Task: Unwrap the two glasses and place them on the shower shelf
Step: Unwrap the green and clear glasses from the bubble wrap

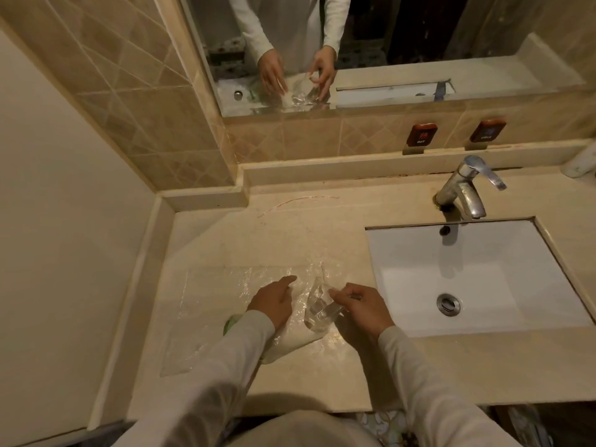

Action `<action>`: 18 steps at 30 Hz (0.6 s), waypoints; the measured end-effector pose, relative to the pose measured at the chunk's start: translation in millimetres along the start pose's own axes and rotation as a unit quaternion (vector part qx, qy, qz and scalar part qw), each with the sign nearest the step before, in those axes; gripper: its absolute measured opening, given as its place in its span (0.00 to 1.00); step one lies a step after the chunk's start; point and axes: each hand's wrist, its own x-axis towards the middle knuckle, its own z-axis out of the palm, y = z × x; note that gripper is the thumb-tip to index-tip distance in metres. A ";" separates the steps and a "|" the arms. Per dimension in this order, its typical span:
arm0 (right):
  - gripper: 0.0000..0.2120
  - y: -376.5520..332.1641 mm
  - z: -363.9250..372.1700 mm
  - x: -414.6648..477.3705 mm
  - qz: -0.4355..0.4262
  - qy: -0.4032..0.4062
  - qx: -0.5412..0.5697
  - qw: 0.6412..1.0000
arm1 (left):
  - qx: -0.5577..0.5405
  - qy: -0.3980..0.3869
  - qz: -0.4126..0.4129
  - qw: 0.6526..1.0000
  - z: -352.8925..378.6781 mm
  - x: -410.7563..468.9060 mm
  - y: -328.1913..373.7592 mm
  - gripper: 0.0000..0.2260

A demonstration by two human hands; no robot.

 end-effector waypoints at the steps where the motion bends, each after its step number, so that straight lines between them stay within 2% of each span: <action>1: 0.12 -2.1 -2.5 -0.7 0.000 0.001 0.014 1.000 | -0.012 0.005 0.005 1.000 1.4 -1.4 4.2 0.18; 4: 0.11 -13.5 -6.8 -7.5 0.022 -0.004 0.141 0.990 | -0.051 0.014 0.015 0.999 5.4 -4.4 16.8 0.17; 8: 0.11 -30.3 -17.7 -8.7 -0.009 -0.014 0.178 0.984 | -0.137 0.041 0.014 0.990 7.5 -6.3 38.4 0.15; 15: 0.12 -56.5 -31.0 11.7 -0.096 0.012 0.075 0.992 | -0.252 0.094 0.015 0.963 -2.4 2.6 72.1 0.12; 18: 0.10 -68.1 -31.0 19.9 -0.124 0.020 0.051 0.991 | -0.265 0.100 0.025 0.959 -11.3 10.4 79.1 0.13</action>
